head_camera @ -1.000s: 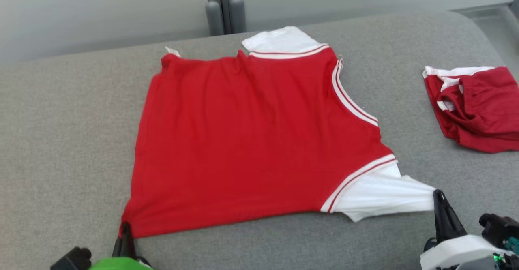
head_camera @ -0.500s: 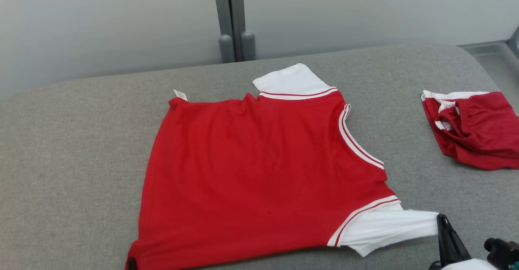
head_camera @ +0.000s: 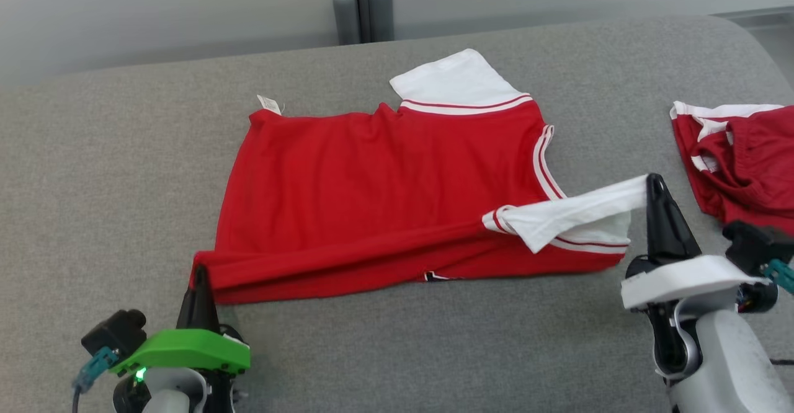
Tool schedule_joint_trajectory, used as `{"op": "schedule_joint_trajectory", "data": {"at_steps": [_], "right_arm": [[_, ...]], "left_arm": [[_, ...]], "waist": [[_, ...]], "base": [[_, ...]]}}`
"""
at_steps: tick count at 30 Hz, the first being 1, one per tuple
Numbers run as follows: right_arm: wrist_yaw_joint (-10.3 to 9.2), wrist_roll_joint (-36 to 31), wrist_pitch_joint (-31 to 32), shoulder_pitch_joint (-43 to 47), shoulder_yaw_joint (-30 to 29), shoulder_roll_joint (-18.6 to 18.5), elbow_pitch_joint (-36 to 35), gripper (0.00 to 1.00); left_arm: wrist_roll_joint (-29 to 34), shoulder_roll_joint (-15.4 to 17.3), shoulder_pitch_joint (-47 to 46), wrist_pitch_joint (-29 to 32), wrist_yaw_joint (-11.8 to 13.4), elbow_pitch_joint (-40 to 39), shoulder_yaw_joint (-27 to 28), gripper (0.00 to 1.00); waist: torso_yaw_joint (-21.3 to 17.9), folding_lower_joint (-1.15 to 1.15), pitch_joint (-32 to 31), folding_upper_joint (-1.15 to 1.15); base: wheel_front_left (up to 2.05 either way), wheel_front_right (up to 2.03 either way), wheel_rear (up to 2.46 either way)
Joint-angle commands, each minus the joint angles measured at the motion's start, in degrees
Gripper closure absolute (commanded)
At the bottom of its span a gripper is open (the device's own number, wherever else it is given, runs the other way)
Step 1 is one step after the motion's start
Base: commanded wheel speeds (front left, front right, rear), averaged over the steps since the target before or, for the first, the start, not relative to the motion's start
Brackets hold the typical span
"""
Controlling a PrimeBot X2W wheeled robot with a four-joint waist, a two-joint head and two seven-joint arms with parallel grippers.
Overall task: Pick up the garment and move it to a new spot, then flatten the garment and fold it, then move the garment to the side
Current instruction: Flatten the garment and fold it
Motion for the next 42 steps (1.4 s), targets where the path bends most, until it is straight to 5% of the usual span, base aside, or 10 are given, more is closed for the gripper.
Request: {"op": "schedule_joint_trajectory", "data": {"at_steps": [1, 14, 15, 16, 24, 42], "right_arm": [[-0.1, -1.0, -0.2, -1.8, 0.6, -0.3, 1.3, 1.0], [-0.1, -6.6, -0.2, -14.6, 0.8, -0.3, 10.6, 1.0], [-0.1, -6.5, -0.2, -15.0, 0.9, -0.3, 10.9, 0.66], [-0.1, -6.2, -0.2, -15.4, 1.1, -0.3, 10.8, 0.0], [-0.1, -7.9, -0.2, -10.3, -0.7, -0.3, 7.0, 0.0], [-0.1, -15.8, -0.2, -1.5, 0.9, -0.3, 7.6, 0.0]], "left_arm": [[0.9, 0.5, -1.6, 0.0, 0.2, 0.9, -0.1, 1.0], [1.9, 0.5, -10.7, 0.0, 0.2, 5.8, -1.2, 1.0], [2.3, 0.5, -11.2, 0.0, 0.2, 5.9, -0.5, 0.55], [2.6, 0.5, -11.3, 0.0, 0.2, 6.1, 0.1, 0.0], [7.2, 0.4, -8.0, 0.0, 0.2, 0.8, 5.7, 0.0], [22.9, 0.7, -2.6, 0.0, 0.2, 1.0, 2.4, 0.0]], "waist": [[0.3, 0.0, 2.3, 0.0], [0.6, 0.0, 7.7, 0.0], [0.6, 0.0, 7.9, 0.0], [0.6, 0.0, 8.1, 0.0], [0.8, 0.0, 8.5, 0.0], [-0.5, 0.0, 9.4, 0.0]], "base": [[0.0, 0.0, 0.0], [0.0, 0.0, 0.0], [0.0, 0.0, 0.0], [0.0, 0.0, 0.0], [0.0, 0.0, 0.0], [0.0, 0.0, 0.0]]}}
